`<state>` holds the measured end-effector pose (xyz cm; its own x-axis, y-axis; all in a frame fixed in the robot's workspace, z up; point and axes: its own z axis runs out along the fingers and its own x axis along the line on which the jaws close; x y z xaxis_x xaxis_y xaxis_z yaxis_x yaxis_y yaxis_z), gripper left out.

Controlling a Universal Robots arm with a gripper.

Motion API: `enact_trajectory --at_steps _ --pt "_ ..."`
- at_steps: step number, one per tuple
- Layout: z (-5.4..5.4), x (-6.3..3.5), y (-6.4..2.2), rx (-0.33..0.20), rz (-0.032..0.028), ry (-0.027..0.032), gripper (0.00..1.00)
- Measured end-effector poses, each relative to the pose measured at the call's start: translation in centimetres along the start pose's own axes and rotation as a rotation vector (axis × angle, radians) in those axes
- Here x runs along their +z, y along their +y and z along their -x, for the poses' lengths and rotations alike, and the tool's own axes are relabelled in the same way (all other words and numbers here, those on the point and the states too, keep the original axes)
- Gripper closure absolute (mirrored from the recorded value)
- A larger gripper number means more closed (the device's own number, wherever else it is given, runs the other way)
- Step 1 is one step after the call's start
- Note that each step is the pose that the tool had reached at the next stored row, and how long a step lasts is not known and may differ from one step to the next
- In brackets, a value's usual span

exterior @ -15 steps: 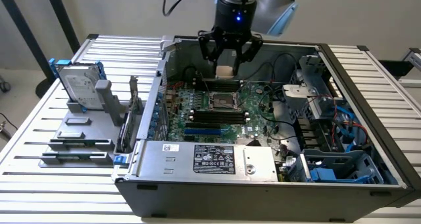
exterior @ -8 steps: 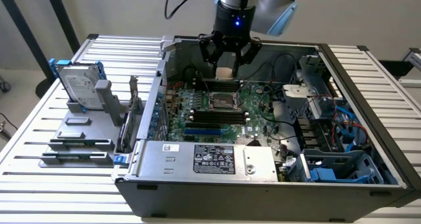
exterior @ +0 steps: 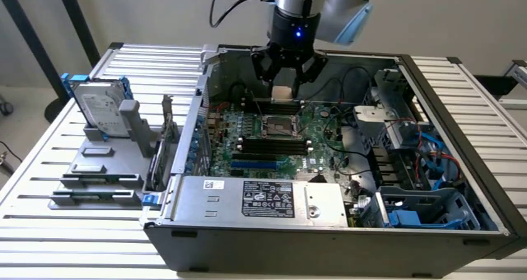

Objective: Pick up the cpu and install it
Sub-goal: 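Pick up the cpu and move it towards the insertion slot, then place the cpu into insertion slot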

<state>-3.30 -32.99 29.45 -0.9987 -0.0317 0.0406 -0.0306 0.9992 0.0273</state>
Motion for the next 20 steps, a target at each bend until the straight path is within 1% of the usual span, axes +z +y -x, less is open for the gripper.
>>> enact_trajectory --at_steps 4,5,6,20 --pt "0.4 0.39 0.18 0.003 0.0032 -0.0001 0.45" --pt "0.41 0.4 0.18 0.004 0.0034 0.0 0.45" --pt "0.44 0.4 0.18 0.004 0.0032 0.0019 0.45" --pt "0.45 0.41 0.18 0.004 0.0034 0.0018 0.45"
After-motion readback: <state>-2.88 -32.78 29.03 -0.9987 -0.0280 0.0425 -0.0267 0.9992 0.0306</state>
